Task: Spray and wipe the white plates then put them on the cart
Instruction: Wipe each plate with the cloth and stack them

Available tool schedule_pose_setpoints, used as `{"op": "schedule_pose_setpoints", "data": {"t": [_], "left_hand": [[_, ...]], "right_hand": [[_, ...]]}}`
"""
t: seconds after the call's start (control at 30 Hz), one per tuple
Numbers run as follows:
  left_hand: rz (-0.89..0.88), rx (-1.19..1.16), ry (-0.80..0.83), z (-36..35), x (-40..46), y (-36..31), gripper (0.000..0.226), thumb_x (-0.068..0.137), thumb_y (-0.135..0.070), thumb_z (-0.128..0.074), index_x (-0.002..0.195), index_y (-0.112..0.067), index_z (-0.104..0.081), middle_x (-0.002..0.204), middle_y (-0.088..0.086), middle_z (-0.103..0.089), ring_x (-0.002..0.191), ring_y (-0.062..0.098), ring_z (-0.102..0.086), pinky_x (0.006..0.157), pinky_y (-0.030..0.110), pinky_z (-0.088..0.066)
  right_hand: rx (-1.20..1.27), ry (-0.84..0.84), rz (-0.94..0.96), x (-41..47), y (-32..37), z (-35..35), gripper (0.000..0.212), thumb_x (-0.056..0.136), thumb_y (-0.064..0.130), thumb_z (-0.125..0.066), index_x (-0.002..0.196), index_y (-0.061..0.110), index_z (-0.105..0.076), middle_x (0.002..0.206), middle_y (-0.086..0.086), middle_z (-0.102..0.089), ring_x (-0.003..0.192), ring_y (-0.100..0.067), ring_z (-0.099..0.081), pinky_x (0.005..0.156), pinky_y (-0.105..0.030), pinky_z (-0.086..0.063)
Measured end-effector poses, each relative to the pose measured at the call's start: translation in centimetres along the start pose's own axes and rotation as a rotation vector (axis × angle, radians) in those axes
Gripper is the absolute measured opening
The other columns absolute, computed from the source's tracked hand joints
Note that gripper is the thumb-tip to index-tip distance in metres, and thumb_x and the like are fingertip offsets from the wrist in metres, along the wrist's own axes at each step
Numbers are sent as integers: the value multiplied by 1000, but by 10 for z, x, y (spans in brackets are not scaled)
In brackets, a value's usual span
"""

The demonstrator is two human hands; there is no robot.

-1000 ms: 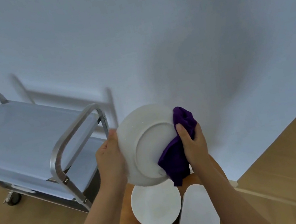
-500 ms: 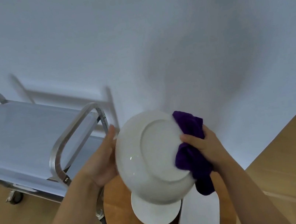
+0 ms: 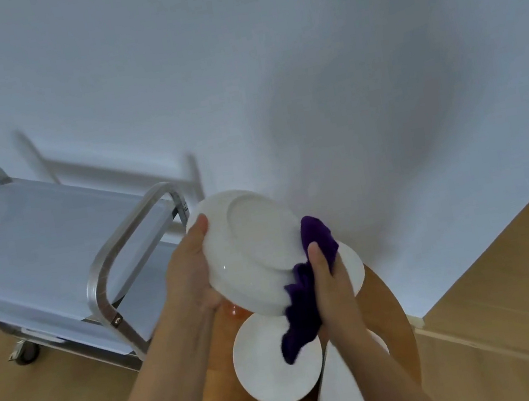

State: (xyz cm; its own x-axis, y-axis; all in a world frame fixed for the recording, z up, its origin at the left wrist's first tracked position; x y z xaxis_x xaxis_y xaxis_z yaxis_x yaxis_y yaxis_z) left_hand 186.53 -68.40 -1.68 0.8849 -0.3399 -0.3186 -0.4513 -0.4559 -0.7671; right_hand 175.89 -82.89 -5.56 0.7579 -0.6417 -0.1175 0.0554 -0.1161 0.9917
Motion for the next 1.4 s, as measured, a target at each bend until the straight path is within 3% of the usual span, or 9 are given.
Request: {"op": "schedule_pose_setpoints", "data": {"t": [0.1, 0.27, 0.53, 0.7, 0.87, 1.0, 1.2, 1.3, 1.4], "left_hand": [[-80, 75, -106, -4, -4, 6, 33, 90, -39, -59, 115, -18, -62, 107, 10, -69, 103, 33, -63, 87, 51, -52], [-158, 225, -162, -13, -11, 19, 17, 91, -43, -56, 97, -28, -60, 78, -2, -70, 67, 16, -68, 44, 22, -50], [-259, 729, 30, -14, -16, 33, 37, 69, -77, -48, 90, -50, -60, 82, -10, -71, 77, 14, -71, 70, 41, -59], [-244, 678, 31, -19, -24, 36, 13, 88, -52, -56, 83, -42, -61, 76, -24, -68, 68, 1, -67, 53, 17, -51], [-135, 391, -30, -20, -21, 21, 13, 92, -32, -58, 93, -21, -65, 88, 5, -71, 82, 23, -68, 63, 33, -53], [-96, 246, -86, -13, -11, 16, 17, 93, -30, -57, 99, -16, -63, 90, 7, -70, 78, 23, -68, 55, 29, -52], [-311, 874, 14, -16, -8, 23, 22, 95, -37, -50, 80, -25, -58, 74, -1, -64, 70, 17, -63, 57, 26, -51], [-446, 1405, 253, -21, -16, 46, 30, 96, -50, -40, 104, -29, -60, 85, -2, -68, 78, 18, -63, 75, 34, -50], [-503, 1576, 409, -24, -23, 59, 32, 99, -46, -35, 119, -30, -54, 92, -7, -67, 79, 11, -61, 76, 27, -50]], "right_hand": [[-10, -77, 24, -11, -4, -14, 10, 96, 41, -43, 103, 46, -46, 106, 12, -59, 99, -9, -59, 87, -30, -48], [-154, -112, 105, -28, -3, -35, 41, 96, 42, -41, 136, 33, -38, 133, 5, -48, 120, -16, -48, 102, -41, -43], [-173, -61, 162, -17, 22, -46, 26, 98, 44, -35, 121, 41, -46, 112, 13, -60, 103, -5, -57, 93, -32, -48], [-63, 20, -91, 23, 17, -34, 44, 97, 50, -30, 139, 34, -30, 117, 0, -58, 98, -19, -58, 76, -33, -49], [-290, 101, 123, 30, 15, -29, 30, 99, 35, -39, 128, 41, -38, 106, 13, -56, 99, -15, -55, 82, -29, -44], [-377, 208, 128, 12, -6, -27, 13, 87, 49, -40, 97, 56, -45, 92, 20, -60, 88, -8, -61, 73, -20, -47], [24, 244, -277, -14, -37, -25, 29, 91, 58, -38, 105, 41, -57, 92, 12, -72, 84, -2, -67, 69, -20, -50], [365, 188, -422, -4, -27, -23, 61, 74, 68, -48, 110, 22, -64, 100, -5, -73, 92, -19, -70, 76, -34, -54], [383, 166, -419, 6, -16, -13, 76, 59, 59, -68, 121, 16, -57, 114, -17, -66, 103, -34, -64, 90, -49, -52]]}}
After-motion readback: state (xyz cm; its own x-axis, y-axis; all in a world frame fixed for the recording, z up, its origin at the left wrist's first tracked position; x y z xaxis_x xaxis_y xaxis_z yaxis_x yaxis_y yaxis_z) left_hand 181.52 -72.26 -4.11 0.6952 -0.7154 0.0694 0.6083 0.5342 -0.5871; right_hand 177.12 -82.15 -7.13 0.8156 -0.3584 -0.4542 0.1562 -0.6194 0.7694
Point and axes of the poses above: each hand's wrist, its own x-axis towards the middle knuckle, its own z-axis out of the back of the hand, y = z × x, the point moved 5 cm from there along x, towards the middle knuckle
